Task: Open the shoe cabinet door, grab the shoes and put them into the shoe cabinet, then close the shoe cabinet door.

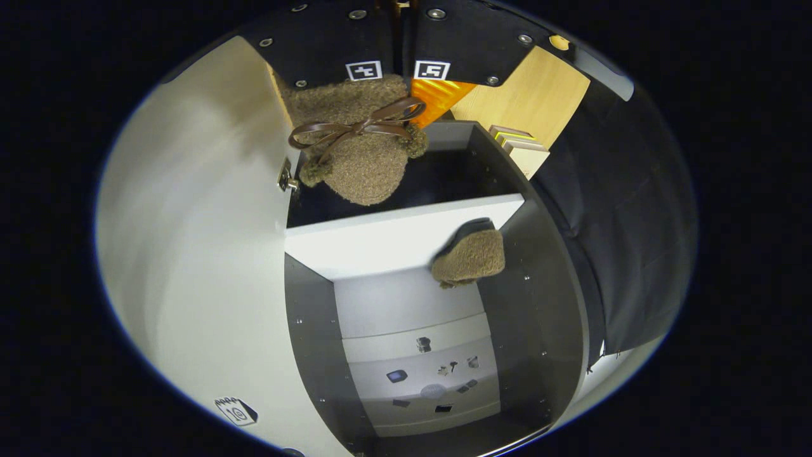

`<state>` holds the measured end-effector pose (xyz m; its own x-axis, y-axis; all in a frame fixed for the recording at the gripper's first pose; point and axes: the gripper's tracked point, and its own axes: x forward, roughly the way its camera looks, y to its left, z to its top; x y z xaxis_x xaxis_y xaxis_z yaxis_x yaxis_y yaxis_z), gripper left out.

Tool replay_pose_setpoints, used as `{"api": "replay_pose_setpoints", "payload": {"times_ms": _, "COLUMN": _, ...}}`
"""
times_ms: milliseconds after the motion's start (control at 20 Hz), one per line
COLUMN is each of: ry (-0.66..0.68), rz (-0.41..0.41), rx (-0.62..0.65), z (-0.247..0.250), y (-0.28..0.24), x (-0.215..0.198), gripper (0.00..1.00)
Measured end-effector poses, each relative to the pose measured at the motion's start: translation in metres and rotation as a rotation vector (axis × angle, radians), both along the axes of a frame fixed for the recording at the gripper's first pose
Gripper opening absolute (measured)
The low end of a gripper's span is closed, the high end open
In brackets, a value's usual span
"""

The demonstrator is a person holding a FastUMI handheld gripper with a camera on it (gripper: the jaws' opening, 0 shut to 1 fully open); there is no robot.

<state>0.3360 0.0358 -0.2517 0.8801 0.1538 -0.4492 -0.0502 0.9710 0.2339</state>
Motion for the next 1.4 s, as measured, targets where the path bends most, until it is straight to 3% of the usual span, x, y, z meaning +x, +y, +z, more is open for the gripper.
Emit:
{"api": "replay_pose_setpoints", "payload": {"times_ms": 450, "ry": -0.074, "rz": -0.036, "rx": -0.078, "z": 0.061, "y": 0.024, "x": 0.066, "gripper": 0.05}}
{"api": "replay_pose_setpoints", "payload": {"times_ms": 1100, "ry": -0.055, "rz": -0.039, "rx": -0.14, "z": 0.081, "y": 0.026, "x": 0.2, "gripper": 0.05}}
{"api": "replay_pose_setpoints", "payload": {"times_ms": 1400, "ry": -0.026, "rz": -0.015, "rx": -0.125, "z": 0.065, "y": 0.031, "x": 0.265, "gripper": 0.04}}
